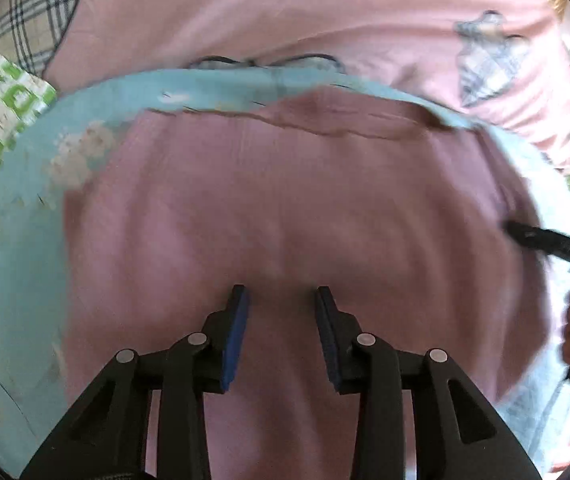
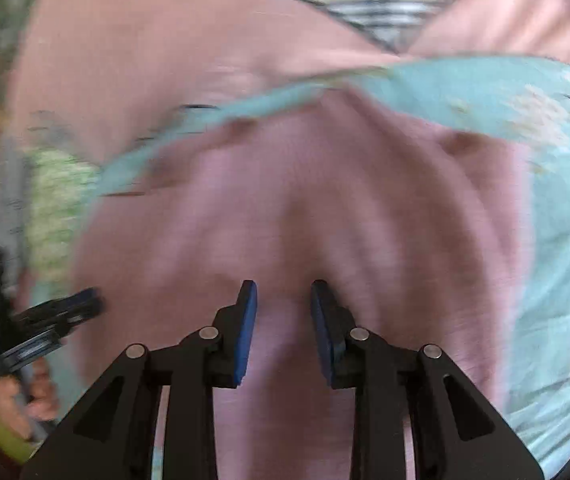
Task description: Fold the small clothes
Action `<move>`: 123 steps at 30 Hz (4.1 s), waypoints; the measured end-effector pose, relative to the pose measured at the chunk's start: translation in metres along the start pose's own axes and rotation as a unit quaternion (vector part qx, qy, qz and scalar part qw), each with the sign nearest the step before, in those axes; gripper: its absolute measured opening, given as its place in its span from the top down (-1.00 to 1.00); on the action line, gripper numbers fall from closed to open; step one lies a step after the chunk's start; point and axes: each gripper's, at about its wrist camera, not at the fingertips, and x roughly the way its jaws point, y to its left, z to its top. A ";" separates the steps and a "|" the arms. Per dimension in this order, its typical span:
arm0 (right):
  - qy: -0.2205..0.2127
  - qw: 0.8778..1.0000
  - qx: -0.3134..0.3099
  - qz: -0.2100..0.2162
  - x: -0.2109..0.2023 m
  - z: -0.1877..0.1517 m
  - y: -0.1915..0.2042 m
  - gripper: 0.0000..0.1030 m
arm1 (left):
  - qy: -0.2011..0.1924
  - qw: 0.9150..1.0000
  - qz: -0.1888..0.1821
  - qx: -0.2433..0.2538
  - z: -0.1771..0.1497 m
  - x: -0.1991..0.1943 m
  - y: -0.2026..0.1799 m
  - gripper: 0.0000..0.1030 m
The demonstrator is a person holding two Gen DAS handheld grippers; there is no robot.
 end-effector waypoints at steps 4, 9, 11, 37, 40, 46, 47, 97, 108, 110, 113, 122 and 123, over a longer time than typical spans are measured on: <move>-0.013 0.996 0.093 0.006 0.009 0.016 -0.067 1.00 | -0.009 0.999 0.025 -0.042 0.031 0.020 0.042 0.47; -0.027 0.998 0.059 -0.022 0.000 0.022 -0.053 1.00 | -0.007 0.998 0.027 -0.056 0.038 0.019 0.063 0.58; -0.033 0.996 0.083 0.004 -0.011 0.019 -0.055 0.93 | -0.010 0.998 0.037 -0.049 0.030 0.005 0.057 0.52; 0.031 0.994 0.094 -0.041 -0.087 -0.106 -0.069 0.93 | 0.027 0.987 0.001 -0.157 -0.124 -0.059 0.057 0.13; 0.020 0.995 0.093 -0.024 -0.101 -0.111 -0.058 0.92 | 0.026 0.982 -0.018 -0.188 -0.134 -0.075 0.062 0.10; 0.014 0.997 0.078 0.016 -0.116 -0.130 -0.020 0.46 | 0.038 0.969 -0.052 -0.240 -0.161 -0.094 0.073 0.01; 0.013 0.997 0.078 0.021 -0.117 -0.133 -0.013 0.13 | 0.040 0.967 -0.057 -0.246 -0.166 -0.095 0.075 -0.01; -0.007 0.993 0.088 0.074 -0.107 -0.126 -0.016 -0.10 | -0.113 0.959 -0.148 -0.213 -0.040 -0.093 -0.014 0.81; -0.048 0.987 0.131 0.081 -0.122 -0.094 -0.063 -0.10 | -0.049 0.972 -0.226 -0.031 -0.040 -0.060 -0.164 0.82; -0.043 0.985 0.134 0.097 -0.115 -0.085 -0.065 -0.10 | -0.026 0.973 -0.229 -0.022 -0.049 -0.046 -0.174 0.83; -0.020 0.983 0.130 0.128 -0.096 -0.072 -0.058 -0.10 | -0.009 0.972 -0.234 -0.027 -0.056 -0.036 -0.179 0.85; 0.058 0.961 0.133 0.236 -0.012 -0.033 -0.017 -0.11 | -0.011 0.970 -0.240 -0.035 -0.059 -0.046 -0.161 0.85; 0.062 0.960 0.129 0.243 -0.005 -0.028 -0.012 -0.11 | -0.009 0.970 -0.240 -0.038 -0.061 -0.045 -0.158 0.85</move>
